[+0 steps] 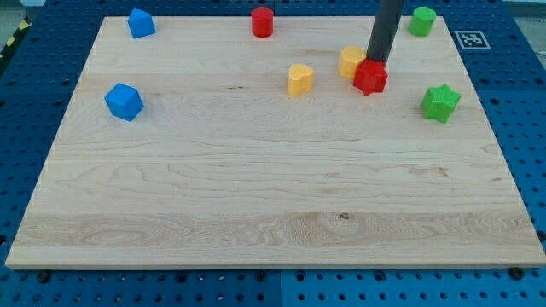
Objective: Push the yellow hexagon to the bottom right side of the board
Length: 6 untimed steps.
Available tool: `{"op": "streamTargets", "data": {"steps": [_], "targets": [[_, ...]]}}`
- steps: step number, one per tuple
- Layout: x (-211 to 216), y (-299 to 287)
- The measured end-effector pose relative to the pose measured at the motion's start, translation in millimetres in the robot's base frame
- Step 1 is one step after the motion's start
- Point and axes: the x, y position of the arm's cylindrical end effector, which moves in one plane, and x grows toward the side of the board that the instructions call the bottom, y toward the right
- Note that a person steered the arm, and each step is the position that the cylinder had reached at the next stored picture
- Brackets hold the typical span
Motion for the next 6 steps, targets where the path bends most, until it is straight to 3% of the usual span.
{"op": "streamTargets", "data": {"steps": [4, 6], "targets": [[-42, -73], [-29, -80]]}}
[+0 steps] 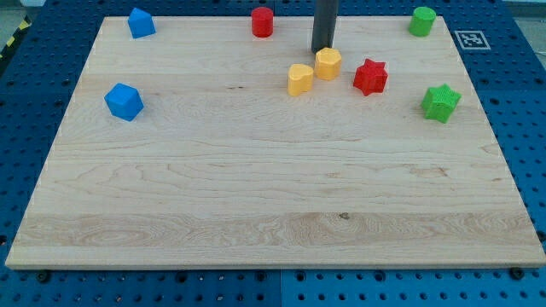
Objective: Push the yellow hexagon to the bottom right side of the board
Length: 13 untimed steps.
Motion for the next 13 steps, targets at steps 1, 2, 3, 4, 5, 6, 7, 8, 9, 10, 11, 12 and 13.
{"op": "streamTargets", "data": {"steps": [1, 2, 3, 4, 5, 6, 7, 8, 9, 10, 11, 12, 13], "targets": [[22, 0], [44, 0], [74, 0], [100, 7], [102, 23], [106, 32], [125, 39], [149, 53], [172, 71], [176, 94], [176, 115], [176, 118], [177, 118]]}}
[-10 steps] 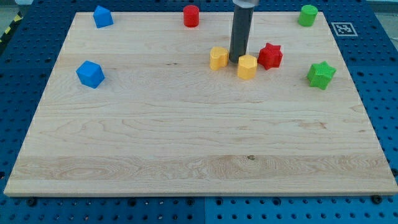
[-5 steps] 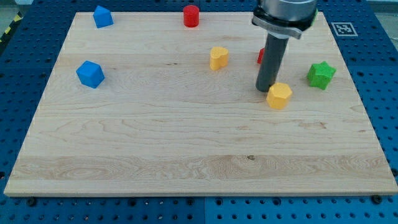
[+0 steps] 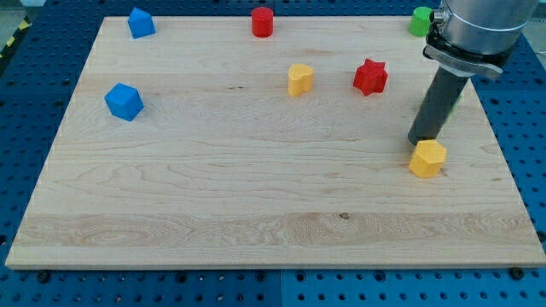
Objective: Push the yellow hexagon to the bottom right side of the board
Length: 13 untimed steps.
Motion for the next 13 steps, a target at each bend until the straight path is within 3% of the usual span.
{"op": "streamTargets", "data": {"steps": [4, 5, 7, 12, 13], "targets": [[69, -5], [73, -44], [101, -54], [101, 35], [79, -1]]}}
